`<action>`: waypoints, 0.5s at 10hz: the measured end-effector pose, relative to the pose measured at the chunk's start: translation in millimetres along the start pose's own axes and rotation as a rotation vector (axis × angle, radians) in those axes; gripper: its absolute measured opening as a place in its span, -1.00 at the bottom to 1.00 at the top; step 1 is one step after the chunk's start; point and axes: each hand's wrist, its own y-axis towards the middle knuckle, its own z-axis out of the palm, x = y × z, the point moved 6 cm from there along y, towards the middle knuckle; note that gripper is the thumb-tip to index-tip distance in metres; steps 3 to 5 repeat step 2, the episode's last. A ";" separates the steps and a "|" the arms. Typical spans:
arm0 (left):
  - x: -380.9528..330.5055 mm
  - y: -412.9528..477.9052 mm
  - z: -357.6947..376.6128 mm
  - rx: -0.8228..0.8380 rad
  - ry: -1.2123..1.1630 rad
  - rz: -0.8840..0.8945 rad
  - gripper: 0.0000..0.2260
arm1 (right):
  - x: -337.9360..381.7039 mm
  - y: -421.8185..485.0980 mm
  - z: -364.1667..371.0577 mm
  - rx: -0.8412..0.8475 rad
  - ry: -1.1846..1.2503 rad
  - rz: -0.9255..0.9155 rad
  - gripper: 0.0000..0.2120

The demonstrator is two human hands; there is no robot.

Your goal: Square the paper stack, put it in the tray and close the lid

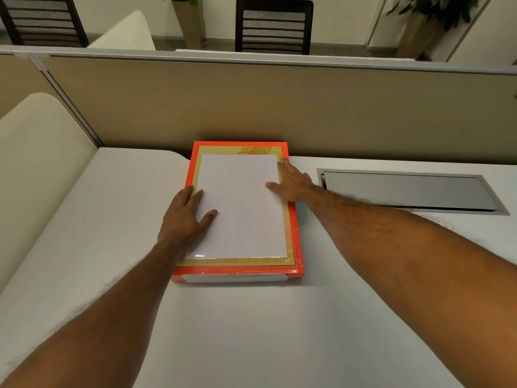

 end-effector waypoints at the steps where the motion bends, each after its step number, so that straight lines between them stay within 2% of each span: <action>1: -8.3 -8.1 -2.6 0.058 0.075 0.005 -0.27 | 8.0 -23.5 -4.0 -0.045 0.022 -0.056 -0.18; 2: -13.6 -16.2 -11.0 0.052 0.106 0.013 -0.23 | 1.0 -47.3 -5.9 -0.121 0.033 -0.074 -0.19; 5: -13.6 -16.2 -11.0 0.052 0.106 0.013 -0.23 | 1.0 -47.3 -5.9 -0.121 0.033 -0.074 -0.19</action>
